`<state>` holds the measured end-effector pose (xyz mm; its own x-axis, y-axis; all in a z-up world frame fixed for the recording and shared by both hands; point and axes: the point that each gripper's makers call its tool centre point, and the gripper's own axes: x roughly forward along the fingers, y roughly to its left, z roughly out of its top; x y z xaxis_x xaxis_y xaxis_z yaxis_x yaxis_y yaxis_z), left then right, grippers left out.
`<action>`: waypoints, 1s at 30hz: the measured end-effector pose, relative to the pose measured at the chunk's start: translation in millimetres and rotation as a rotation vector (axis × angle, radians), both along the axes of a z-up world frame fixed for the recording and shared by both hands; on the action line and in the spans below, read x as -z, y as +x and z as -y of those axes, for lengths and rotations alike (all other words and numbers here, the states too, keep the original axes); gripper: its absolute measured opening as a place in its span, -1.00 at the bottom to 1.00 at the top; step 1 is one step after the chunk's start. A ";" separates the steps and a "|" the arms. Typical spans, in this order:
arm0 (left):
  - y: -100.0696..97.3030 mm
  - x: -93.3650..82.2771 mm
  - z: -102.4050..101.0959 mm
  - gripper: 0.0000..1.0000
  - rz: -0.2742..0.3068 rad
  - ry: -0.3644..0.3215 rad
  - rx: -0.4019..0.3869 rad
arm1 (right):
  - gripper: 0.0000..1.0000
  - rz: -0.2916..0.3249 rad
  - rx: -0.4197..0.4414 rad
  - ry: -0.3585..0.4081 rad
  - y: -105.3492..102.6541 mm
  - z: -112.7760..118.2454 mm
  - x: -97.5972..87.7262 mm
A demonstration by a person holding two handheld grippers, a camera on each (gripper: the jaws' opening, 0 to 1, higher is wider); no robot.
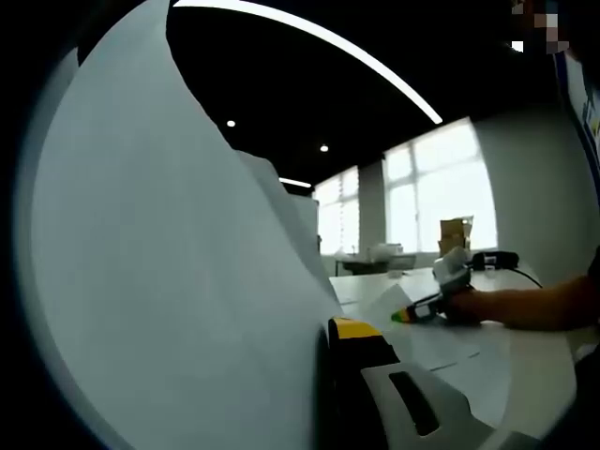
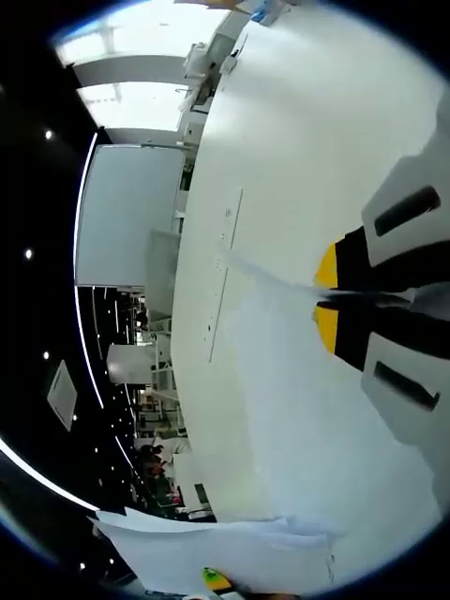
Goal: Organize the stack of printing papers by aligning and flattening the scattered papers on the table
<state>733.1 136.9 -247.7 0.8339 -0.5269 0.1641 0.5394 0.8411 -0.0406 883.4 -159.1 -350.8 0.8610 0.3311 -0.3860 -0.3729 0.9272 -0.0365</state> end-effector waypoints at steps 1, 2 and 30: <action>0.0 0.0 0.1 -0.80 0.000 0.000 0.000 | -1.00 0.000 0.000 0.000 0.1 0.0 0.0; -0.1 0.0 0.3 -0.80 0.000 0.001 0.001 | -1.00 0.000 0.000 0.000 0.2 0.0 0.0; -1.2 -0.7 2.9 -0.80 -0.001 0.000 0.003 | -1.00 -0.002 0.006 0.002 2.1 3.4 -0.7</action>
<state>732.0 134.0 -247.0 0.8324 -0.5295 0.1632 0.5420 0.8394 -0.0408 885.5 -162.6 -350.1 0.8623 0.3267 -0.3869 -0.3675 0.9294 -0.0342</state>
